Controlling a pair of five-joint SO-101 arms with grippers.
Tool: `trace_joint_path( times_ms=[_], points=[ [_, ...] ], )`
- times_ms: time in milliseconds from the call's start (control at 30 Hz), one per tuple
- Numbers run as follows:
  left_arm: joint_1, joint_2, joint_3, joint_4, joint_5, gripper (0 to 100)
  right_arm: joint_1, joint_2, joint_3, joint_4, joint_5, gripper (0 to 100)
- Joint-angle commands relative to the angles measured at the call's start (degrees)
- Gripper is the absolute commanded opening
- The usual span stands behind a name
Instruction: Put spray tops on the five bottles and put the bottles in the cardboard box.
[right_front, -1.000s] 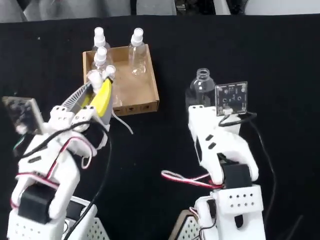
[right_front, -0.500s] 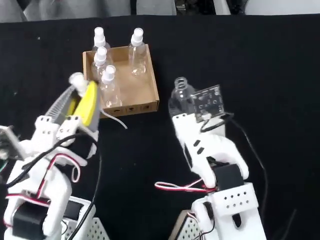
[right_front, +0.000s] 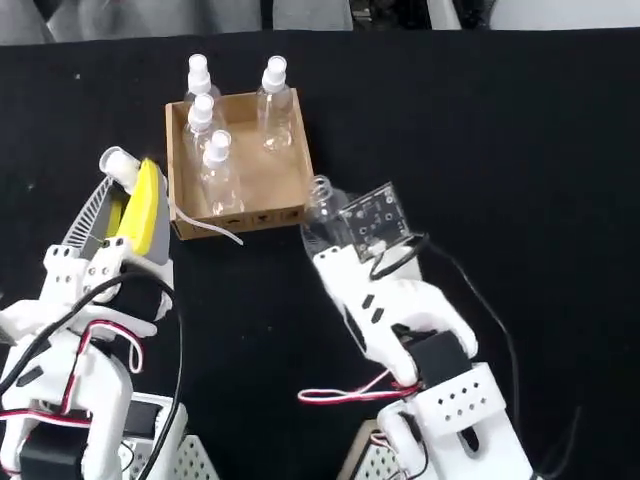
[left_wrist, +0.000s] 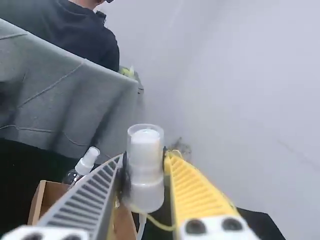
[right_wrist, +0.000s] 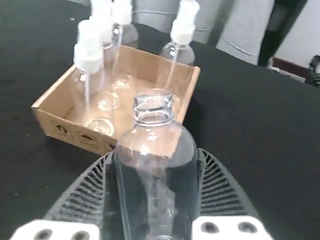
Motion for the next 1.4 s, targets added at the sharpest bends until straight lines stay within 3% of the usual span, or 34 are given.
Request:
trace_joint_path(
  times_ms=[0,233,467,633,1367],
  points=[
    [-0.57,-0.26,-0.75,-1.32,0.7,3,-2.9,-2.51,0.04,-0.18,0.53,8.5],
    [-0.92,-0.26,-0.75,-1.32,0.7,3,-8.88,-2.51,1.19,-0.26,0.62,8.7],
    [-7.25,-0.35,-1.19,-1.32,4.75,3,-14.15,-2.51,4.0,-3.43,0.7,8.7],
    [-7.96,-0.35,-1.27,-1.32,5.19,3,-17.23,-2.51,8.66,-9.32,6.33,8.5],
    [-7.52,-0.35,0.4,-1.23,5.01,3,-20.66,-2.51,9.8,-14.07,10.37,8.7]
  ],
)
